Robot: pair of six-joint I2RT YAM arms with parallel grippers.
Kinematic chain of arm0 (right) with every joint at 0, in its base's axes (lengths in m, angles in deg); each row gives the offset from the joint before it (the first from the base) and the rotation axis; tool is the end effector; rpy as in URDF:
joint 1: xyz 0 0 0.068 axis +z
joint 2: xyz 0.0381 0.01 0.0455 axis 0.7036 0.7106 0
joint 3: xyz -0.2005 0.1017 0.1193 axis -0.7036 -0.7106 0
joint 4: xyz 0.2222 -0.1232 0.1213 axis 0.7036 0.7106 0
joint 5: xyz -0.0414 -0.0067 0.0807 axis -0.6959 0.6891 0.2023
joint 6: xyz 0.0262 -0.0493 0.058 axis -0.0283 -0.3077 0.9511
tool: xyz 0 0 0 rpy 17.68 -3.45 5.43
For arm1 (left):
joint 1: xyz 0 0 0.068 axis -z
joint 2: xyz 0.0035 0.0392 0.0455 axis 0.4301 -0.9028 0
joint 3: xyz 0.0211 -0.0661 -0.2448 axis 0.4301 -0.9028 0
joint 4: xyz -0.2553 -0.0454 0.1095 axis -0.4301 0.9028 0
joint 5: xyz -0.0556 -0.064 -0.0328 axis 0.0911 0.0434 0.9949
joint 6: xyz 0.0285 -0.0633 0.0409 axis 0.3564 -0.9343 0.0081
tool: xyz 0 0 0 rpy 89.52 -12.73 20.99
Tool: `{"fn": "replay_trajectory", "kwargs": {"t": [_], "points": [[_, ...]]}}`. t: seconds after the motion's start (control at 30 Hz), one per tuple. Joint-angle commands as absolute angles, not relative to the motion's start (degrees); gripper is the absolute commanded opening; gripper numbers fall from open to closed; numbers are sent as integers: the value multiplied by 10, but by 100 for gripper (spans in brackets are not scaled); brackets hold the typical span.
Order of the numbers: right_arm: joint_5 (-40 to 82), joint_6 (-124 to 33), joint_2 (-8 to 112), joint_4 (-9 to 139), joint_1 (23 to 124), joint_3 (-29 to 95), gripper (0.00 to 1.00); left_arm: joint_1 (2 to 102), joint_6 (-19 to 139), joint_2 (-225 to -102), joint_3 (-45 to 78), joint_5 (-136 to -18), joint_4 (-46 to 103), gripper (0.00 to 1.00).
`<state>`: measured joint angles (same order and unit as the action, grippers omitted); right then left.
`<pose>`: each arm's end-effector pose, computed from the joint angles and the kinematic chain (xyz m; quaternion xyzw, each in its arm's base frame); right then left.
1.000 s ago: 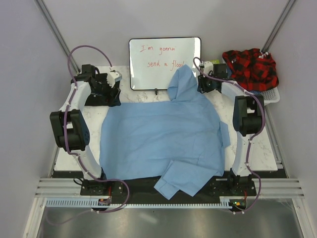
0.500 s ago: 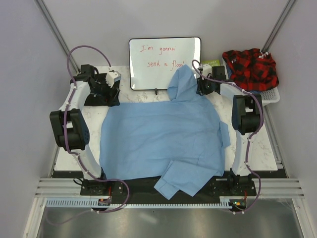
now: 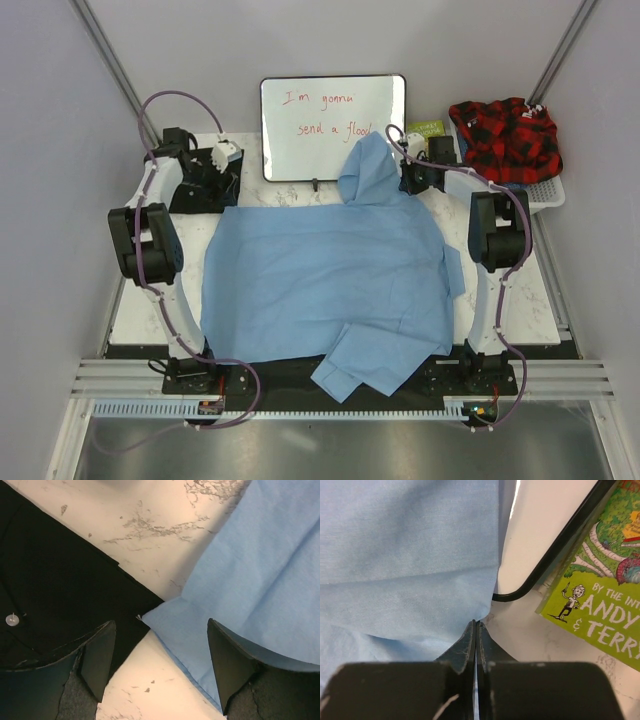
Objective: Fold and stack the long sleeve shirts
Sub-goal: Fold the shirt
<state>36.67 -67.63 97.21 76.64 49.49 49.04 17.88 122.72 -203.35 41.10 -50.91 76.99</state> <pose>0.5099 0.0697 0.1094 -0.2328 0.8831 0.1492 0.3791 0.4538 0.0208 0.1873 0.4060 0.8419 -0.1506 0.3219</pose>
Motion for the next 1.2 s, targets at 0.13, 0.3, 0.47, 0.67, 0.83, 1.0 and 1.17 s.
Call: {"fn": "replay_trajectory", "kwargs": {"t": [0.13, 0.3, 0.47, 0.67, 0.83, 1.0, 1.17], "points": [[402, -685, 916, 752, 496, 490, 0, 184, 1356, -2093, 462, -501, 760, 77], [406, -681, 915, 753, 495, 498, 0, 200, 1387, -2113, 457, -512, 761, 70], [403, -688, 915, 763, 495, 507, 0, 206, 1393, -2133, 465, -517, 761, 61], [398, -692, 912, 769, 491, 511, 0, 213, 1403, -2148, 470, -528, 761, 51], [395, -692, 915, 770, 491, 517, 0, 214, 1411, -2142, 467, -530, 767, 40], [389, -689, 922, 769, 490, 533, 0, 215, 1427, -2131, 467, -518, 792, 23], [389, -687, 920, 769, 486, 540, 0, 215, 1427, -2131, 479, -523, 807, 8]]}}
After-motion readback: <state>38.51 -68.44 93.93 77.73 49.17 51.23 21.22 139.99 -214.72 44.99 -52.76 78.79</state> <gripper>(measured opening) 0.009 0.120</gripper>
